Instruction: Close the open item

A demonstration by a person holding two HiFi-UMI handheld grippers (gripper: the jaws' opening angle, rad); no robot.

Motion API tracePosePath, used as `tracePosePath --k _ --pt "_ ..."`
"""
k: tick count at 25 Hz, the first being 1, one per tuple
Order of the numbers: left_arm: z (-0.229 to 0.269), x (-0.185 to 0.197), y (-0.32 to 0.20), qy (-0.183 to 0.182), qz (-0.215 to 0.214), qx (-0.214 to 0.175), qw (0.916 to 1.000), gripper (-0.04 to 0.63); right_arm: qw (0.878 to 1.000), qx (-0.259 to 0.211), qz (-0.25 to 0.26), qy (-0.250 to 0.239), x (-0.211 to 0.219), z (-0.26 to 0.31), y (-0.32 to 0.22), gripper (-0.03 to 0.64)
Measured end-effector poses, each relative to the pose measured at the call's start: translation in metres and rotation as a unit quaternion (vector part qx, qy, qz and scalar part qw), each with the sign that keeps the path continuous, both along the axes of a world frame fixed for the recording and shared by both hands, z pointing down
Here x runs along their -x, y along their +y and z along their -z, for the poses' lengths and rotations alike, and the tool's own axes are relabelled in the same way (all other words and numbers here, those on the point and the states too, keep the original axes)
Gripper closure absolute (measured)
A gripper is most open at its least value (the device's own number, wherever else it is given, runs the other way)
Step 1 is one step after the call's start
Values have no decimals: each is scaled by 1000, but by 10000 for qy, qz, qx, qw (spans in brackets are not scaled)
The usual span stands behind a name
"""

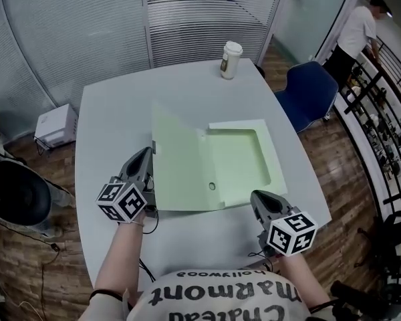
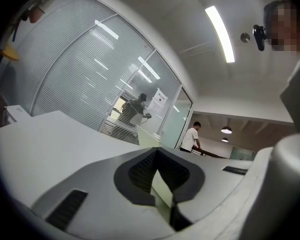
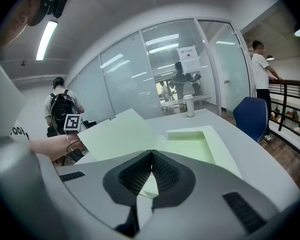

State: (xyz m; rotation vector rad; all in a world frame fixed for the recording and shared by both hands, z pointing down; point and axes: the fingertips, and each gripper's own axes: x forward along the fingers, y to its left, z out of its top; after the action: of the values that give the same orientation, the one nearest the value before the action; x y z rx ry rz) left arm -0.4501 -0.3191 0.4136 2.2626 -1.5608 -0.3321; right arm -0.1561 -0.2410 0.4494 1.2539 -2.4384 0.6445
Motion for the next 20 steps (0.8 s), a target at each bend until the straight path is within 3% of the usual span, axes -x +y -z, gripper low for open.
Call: tracePosePath --k 10,20 --pt "22 -34 0 -265 -15 -159 9995 603 9994 -31 322 -121 -21 -2 -7 614" --pt "38 -77 -10 -558 422 -98 9975 601 9965 -112 756 -336 -73 3 -42 614"
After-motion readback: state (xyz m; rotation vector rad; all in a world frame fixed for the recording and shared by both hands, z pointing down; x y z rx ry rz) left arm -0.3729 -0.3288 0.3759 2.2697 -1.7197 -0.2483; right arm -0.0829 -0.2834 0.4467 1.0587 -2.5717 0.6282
